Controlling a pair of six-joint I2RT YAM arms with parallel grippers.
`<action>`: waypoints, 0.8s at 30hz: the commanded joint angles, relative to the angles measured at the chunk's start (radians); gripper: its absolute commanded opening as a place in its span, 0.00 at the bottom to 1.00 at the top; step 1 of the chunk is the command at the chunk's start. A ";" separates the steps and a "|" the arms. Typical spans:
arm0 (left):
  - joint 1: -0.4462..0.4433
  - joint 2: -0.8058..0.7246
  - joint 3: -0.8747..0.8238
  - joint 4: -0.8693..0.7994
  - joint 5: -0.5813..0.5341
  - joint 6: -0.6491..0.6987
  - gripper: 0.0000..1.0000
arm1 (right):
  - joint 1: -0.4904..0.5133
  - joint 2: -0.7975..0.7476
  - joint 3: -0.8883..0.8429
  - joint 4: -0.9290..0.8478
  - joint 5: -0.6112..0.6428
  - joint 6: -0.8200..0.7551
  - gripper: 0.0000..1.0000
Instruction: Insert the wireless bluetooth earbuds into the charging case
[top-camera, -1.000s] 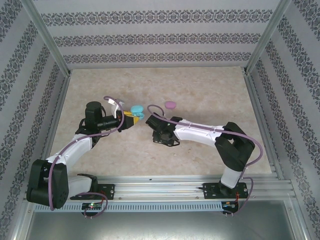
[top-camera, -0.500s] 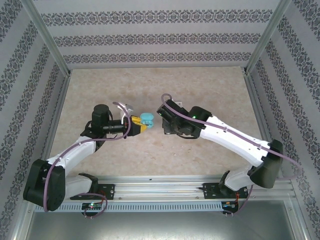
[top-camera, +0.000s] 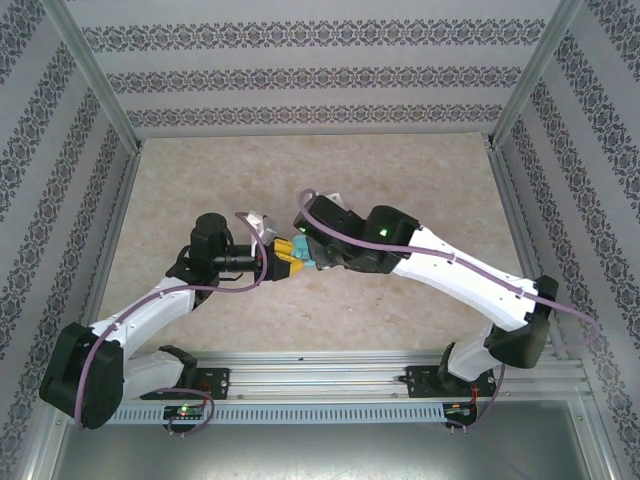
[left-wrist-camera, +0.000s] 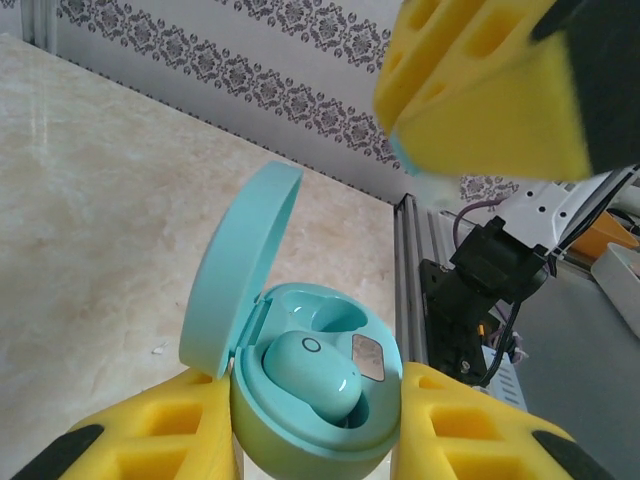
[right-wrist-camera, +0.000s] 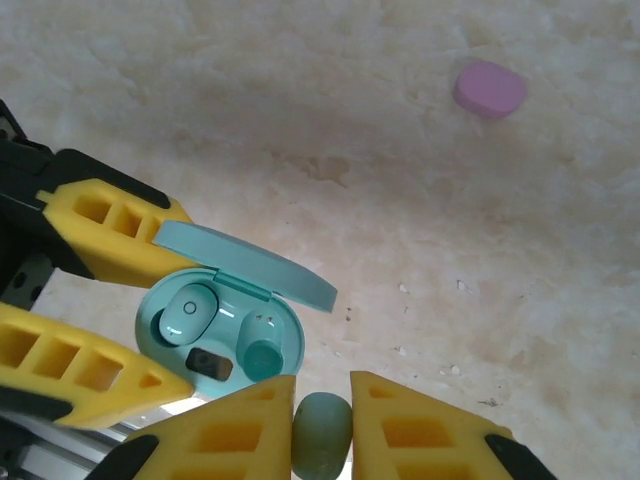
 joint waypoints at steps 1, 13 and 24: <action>-0.013 -0.027 0.019 0.028 0.024 0.026 0.06 | 0.017 0.028 0.040 -0.063 0.041 -0.040 0.18; -0.017 -0.037 0.025 0.020 0.023 0.023 0.06 | 0.019 0.034 0.032 -0.020 0.049 -0.044 0.18; -0.021 -0.018 0.027 0.064 0.023 -0.022 0.06 | 0.022 0.060 0.020 0.027 0.048 -0.044 0.18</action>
